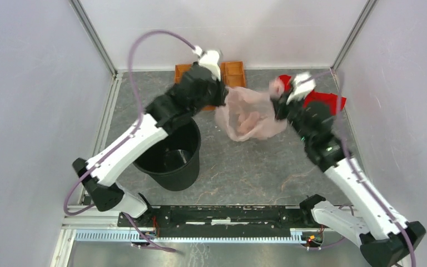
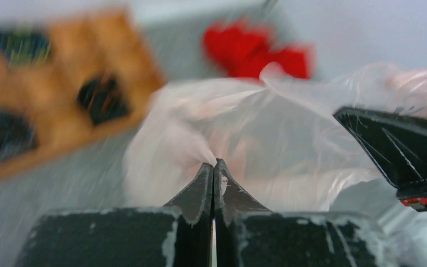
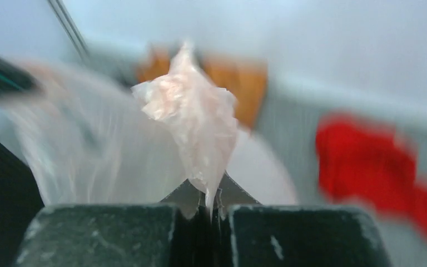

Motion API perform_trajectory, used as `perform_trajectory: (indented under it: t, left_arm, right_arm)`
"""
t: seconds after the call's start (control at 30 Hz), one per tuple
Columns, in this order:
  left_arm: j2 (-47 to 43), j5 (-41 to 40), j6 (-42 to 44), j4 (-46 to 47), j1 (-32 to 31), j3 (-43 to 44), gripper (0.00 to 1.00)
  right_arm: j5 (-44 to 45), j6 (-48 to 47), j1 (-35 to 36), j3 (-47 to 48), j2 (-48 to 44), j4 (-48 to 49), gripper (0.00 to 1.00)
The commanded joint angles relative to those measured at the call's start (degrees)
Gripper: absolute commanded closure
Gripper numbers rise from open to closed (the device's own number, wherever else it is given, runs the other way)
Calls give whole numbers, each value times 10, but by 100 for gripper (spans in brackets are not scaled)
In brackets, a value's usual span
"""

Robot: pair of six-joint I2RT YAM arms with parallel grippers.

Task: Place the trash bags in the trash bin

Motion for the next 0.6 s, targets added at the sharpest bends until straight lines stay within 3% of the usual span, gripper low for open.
perform_trajectory:
  t: [0.0,0.07,0.13,0.2,0.27,0.37,0.43,0.57]
  left_arm:
    - [-77,119,44,125,1,204,98]
    - [-127,167,28,205,1,152,98]
    - [-185,160,6,282,0,25,98]
    - [-230,82,-20,311,0,-90,98]
    - [-232,-9,-50,266,1,-167,98]
    - [-167,-49,-60,119,3,-174,98]
    - [-130,-44,-49,83,4,-152,98]
    - [-102,1,-16,89,5,-60,98]
  right_arm:
    - [-96,-45,-1,315,14,56,99]
    - [-165,-28,0,300,-10,120,99]
    - [-201,-13,0,201,-62,192,98]
    - [-163,0,0,79,-109,225,97]
    - [-86,28,0,-33,-132,195,99]
    - [-19,59,0,-172,-121,156,99]
    - [0,63,0,-209,-104,145,100]
    - [8,26,0,-127,-102,115,99]
